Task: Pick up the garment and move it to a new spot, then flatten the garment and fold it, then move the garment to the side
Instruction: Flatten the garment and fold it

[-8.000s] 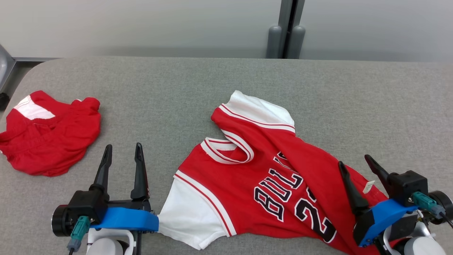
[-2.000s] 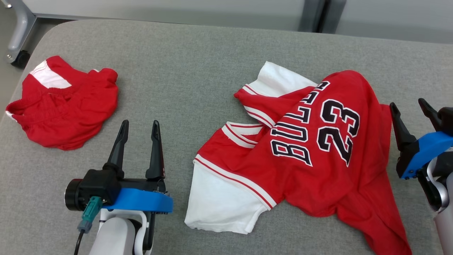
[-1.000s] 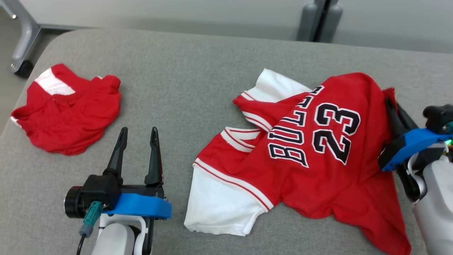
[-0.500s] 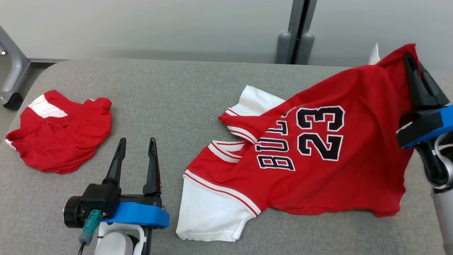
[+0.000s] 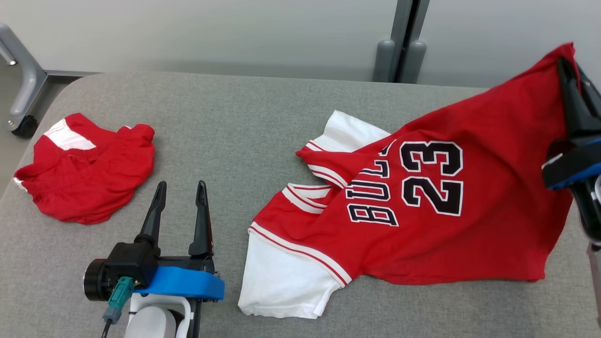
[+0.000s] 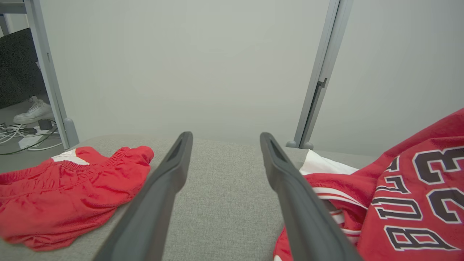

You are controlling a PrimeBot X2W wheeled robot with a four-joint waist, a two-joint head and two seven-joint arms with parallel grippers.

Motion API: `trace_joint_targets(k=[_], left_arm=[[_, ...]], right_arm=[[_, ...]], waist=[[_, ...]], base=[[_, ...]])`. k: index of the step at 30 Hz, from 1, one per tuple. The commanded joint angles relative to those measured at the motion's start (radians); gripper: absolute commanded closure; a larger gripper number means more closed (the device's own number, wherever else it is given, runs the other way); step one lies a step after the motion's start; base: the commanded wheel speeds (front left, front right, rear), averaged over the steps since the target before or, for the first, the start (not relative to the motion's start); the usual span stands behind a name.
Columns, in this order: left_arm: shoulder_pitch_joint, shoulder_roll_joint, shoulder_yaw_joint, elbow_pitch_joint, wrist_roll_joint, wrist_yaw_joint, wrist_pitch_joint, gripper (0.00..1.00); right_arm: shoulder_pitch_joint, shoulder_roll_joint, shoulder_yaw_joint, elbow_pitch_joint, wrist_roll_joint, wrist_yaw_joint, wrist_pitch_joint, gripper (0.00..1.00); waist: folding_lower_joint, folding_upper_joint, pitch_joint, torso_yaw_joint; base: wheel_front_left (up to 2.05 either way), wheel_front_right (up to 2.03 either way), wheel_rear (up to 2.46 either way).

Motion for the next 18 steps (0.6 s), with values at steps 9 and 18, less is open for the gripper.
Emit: trace_joint_targets(k=[9,18], left_arm=[[-0.028,-0.001,-0.009,-0.007,-0.007,0.007,-0.003,0.00],[-0.058,-0.001,-0.031,-0.008,-0.017,0.011,-0.003,0.00]], right_arm=[[-0.151,-0.032,0.039,0.095,-0.053,0.000,-0.007,1.00],[-0.271,-0.048,0.066,0.310,-0.084,0.000,-0.044,1.00]], waist=[[0.0001,0.0000,0.025,0.021],[0.0001,0.0000,0.061,0.054]], base=[[0.00,0.00,0.00],[0.00,0.00,0.00]])
